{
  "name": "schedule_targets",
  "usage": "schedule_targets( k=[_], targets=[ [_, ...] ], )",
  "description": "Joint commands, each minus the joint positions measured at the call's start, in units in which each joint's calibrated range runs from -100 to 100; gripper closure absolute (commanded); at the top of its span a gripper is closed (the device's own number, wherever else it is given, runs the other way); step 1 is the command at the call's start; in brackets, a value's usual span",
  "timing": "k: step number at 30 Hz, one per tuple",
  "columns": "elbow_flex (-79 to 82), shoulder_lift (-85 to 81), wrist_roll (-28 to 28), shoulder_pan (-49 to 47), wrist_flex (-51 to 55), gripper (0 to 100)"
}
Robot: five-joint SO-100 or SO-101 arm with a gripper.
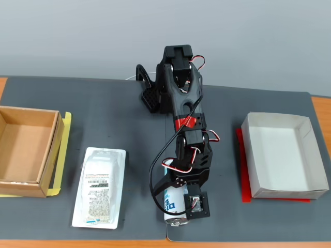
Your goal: Pick the can and put it in the brown box
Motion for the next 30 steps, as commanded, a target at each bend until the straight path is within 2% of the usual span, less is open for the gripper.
schedule_targets(
  k=[1,25,27,30],
  targets=[
    [-3.19,0.41,-0.25,0.59,-1.60,55],
    [-2.38,3.12,-0.25,0.02,-1.60,56],
    [-2.38,3.12,-0.25,-0.06,-1.51,60],
    [-2.74,3.12,-0.25,-0.06,-1.51,72]
  ],
)
